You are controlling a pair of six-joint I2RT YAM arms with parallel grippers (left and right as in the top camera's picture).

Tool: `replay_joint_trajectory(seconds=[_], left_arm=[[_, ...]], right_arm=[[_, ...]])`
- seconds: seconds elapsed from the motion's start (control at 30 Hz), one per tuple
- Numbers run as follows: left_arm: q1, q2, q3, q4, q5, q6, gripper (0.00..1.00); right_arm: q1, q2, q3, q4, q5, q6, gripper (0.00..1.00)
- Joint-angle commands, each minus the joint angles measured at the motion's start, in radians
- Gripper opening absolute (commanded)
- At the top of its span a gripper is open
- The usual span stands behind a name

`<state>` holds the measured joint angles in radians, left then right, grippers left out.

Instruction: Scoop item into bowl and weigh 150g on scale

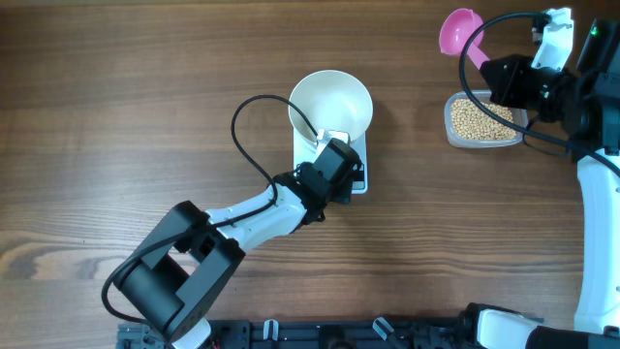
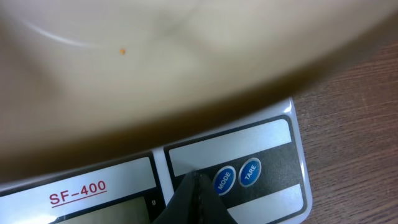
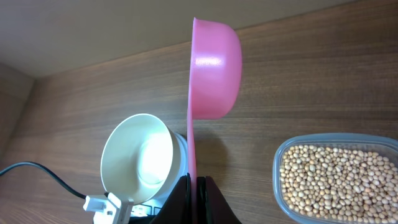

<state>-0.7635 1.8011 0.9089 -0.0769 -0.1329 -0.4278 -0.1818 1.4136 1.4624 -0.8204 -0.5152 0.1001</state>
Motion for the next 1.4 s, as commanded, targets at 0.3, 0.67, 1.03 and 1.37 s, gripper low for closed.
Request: replay_joint_trajectory(seconds=[0.3, 0.67, 1.03, 1.37], left_arm=[[0.005, 0.059, -0.013, -0.016, -0.019, 0.005, 0.04], [0.007, 0.083, -0.013, -0.044, -0.005, 0.004, 0.04], [0.009, -0.132, -0.013, -0.071, 0.024, 0.004, 0.04], [0.009, -0.449, -0.013, -0.076, 0.024, 0.005, 0.05]], right_arm=[[-0.003, -0.004, 0.000, -0.003, 0.010, -0.019, 0.04], [-0.003, -0.004, 0.000, -0.005, 0.010, -0.019, 0.04], [-0.003, -0.004, 0.000, -0.004, 0.009, -0.018, 0.04], [-0.003, -0.004, 0.000, -0.005, 0.009, -0.018, 0.05]])
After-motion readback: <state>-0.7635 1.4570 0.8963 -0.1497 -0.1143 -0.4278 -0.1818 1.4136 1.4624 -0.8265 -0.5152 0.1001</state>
